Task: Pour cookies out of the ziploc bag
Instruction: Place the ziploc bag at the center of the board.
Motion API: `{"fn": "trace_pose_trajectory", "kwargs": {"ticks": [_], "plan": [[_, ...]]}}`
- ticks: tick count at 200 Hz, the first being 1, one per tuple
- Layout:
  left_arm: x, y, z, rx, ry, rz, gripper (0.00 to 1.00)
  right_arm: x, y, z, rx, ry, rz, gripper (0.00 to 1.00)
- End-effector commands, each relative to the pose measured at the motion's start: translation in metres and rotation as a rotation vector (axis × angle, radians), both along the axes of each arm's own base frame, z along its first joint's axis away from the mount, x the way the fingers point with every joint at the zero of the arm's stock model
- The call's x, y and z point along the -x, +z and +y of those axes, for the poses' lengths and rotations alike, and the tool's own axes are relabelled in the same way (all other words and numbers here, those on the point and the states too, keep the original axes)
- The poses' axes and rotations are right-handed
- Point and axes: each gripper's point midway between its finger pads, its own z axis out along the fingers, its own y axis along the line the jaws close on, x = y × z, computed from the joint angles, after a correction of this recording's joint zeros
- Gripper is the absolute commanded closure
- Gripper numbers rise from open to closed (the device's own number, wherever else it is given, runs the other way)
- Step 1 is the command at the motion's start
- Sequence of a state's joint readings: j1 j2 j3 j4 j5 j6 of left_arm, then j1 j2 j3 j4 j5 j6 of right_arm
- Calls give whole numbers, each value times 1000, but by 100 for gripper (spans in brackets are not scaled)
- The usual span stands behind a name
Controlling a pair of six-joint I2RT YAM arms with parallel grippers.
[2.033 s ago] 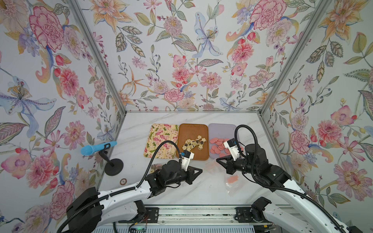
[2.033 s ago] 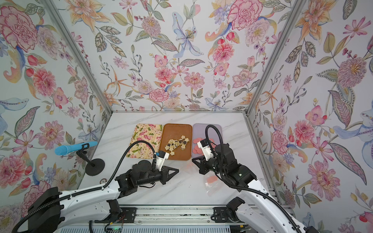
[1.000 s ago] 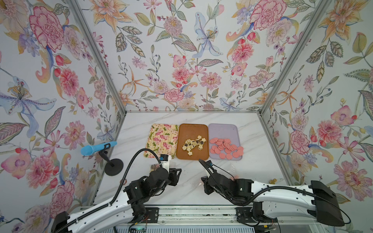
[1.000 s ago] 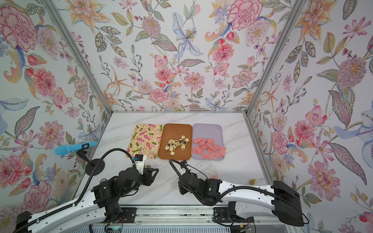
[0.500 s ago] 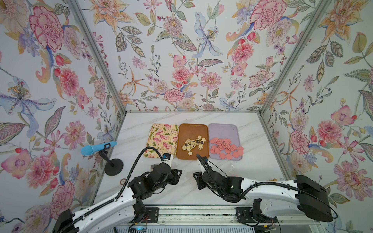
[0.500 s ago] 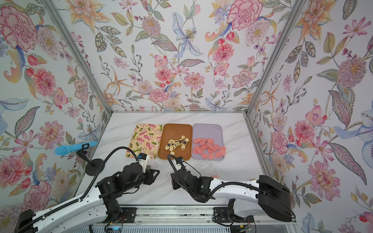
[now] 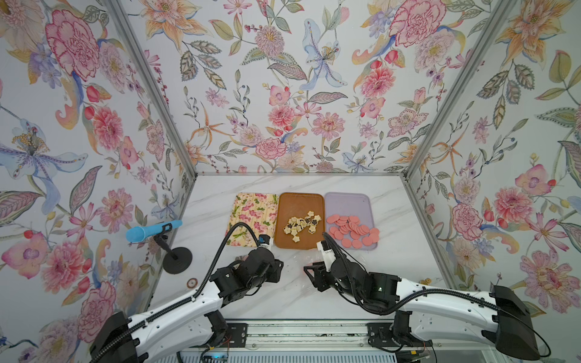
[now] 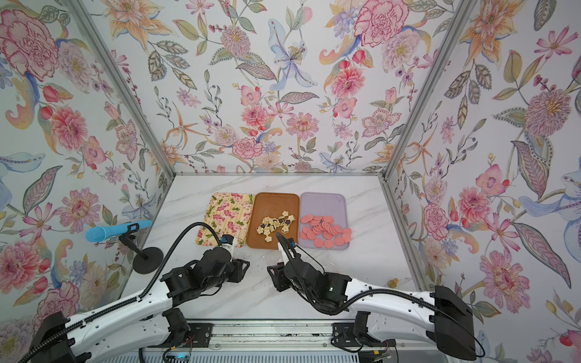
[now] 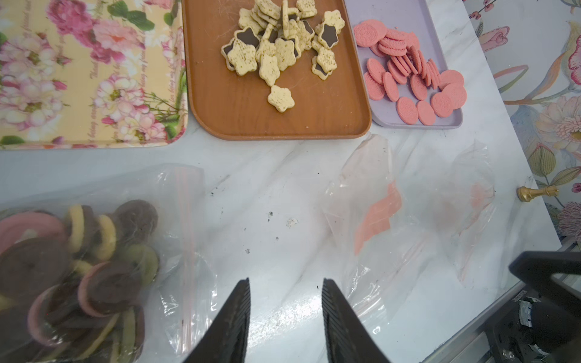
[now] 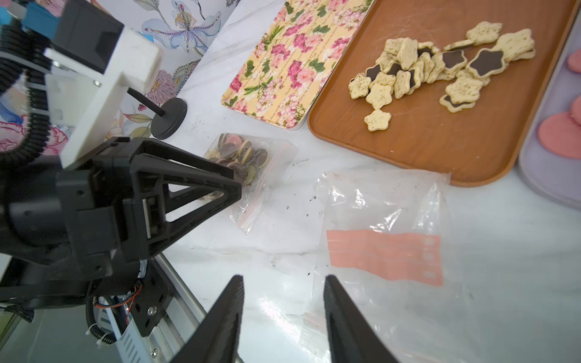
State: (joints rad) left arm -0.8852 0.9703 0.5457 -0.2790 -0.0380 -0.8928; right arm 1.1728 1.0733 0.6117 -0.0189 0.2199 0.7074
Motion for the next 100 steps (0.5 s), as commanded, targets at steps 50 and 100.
{"fn": "trace_pose_trajectory", "kwargs": {"ticks": [50,100], "plan": [[-31,8,-9,-69,22,-36,57,-4,-67,34,19,161,128,50],[-35,8,25,-101,114,-17,55,7,-119,39,67,211,286,53]]}}
